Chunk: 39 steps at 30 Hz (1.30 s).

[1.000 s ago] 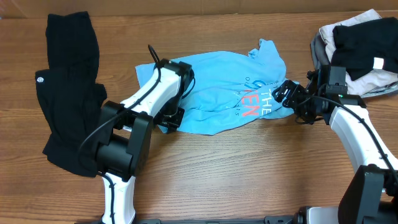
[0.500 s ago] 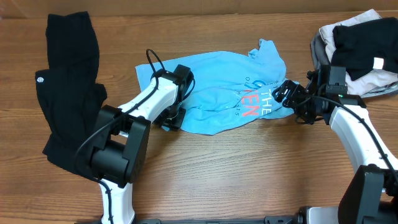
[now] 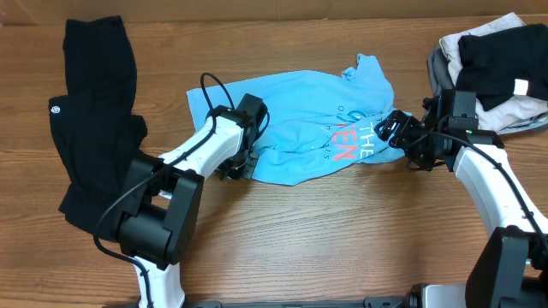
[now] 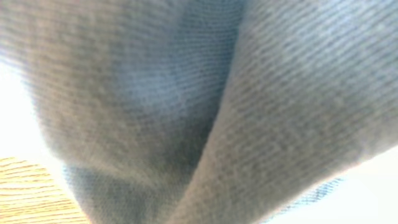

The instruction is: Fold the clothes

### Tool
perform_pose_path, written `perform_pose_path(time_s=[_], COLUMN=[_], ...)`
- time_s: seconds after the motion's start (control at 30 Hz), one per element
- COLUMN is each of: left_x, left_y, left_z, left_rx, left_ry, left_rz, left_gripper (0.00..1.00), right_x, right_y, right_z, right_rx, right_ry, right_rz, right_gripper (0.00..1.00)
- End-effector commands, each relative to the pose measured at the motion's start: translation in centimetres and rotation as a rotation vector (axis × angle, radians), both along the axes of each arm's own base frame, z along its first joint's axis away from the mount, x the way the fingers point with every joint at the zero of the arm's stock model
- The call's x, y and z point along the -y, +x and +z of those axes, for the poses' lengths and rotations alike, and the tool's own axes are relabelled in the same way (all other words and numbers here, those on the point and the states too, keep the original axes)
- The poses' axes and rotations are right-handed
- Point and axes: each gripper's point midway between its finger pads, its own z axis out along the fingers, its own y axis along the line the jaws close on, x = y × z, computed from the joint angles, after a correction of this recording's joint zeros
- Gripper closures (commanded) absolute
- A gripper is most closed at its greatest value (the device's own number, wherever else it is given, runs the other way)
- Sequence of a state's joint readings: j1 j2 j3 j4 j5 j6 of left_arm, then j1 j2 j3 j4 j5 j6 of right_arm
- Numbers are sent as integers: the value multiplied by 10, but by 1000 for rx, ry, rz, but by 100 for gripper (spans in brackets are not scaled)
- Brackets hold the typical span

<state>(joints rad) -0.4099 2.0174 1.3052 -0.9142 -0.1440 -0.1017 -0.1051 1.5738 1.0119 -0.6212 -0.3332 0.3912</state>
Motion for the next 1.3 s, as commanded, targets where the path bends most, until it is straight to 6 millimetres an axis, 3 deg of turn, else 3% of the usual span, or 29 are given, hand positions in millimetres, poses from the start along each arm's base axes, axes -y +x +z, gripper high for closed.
perform_pose_path(time_s=[0.0, 0.1, 0.2, 0.23, 0.3, 0.33, 0.5, 0.67, 0.87, 0.9, 0.93, 0.97, 1.03, 1.27], left_x=[-12, 0, 8, 10, 17, 18, 24, 15, 10, 10, 10, 10, 10, 10], left_y=[-34, -33, -22, -16, 1, 4, 27, 29, 20, 20, 20, 20, 19, 14], left_z=[-48, -31, 6, 21, 70, 83, 179, 234, 266, 266, 267, 266, 263, 248], left_rx=[-157, -196, -191, -175, -98, -74, 162, 330, 414, 415, 415, 413, 400, 345], left_ry=[32, -18, -42, -49, -81, -90, -164, -174, -198, -198, -199, -201, -195, -184], left_rz=[26, 35, 36, 32, 18, 12, -29, -28, -50, -51, -51, -53, -60, -75], left_gripper=[96, 96, 96, 96, 96, 96, 96, 96, 94, 90, 79, 77, 96, 96], right_x=[1, -1, -7, -8, -9, -9, -11, -5, -5, -5, -5, -5, -5, -6], right_y=[6, 6, 5, 5, 2, 0, -11, -25, -38, -39, -40, -40, -41, -44], right_z=[8, 8, 13, 16, 27, 32, 74, 104, 110, 109, 109, 109, 108, 107], right_rx=[28, 29, 38, 41, 43, 44, 72, 77, 59, 55, 51, 48, 46, 31], right_ry=[-3, 6, 37, 44, 48, 47, 28, -24, -32, -31, -31, -31, -31, -30], right_rz=[5, 9, 25, 28, 31, 31, 63, 62, 68, 69, 69, 69, 72, 75], right_gripper=[0, 2, 5, 6, 7, 7, 6, 3, 2, 2, 2, 2, 2, 0])
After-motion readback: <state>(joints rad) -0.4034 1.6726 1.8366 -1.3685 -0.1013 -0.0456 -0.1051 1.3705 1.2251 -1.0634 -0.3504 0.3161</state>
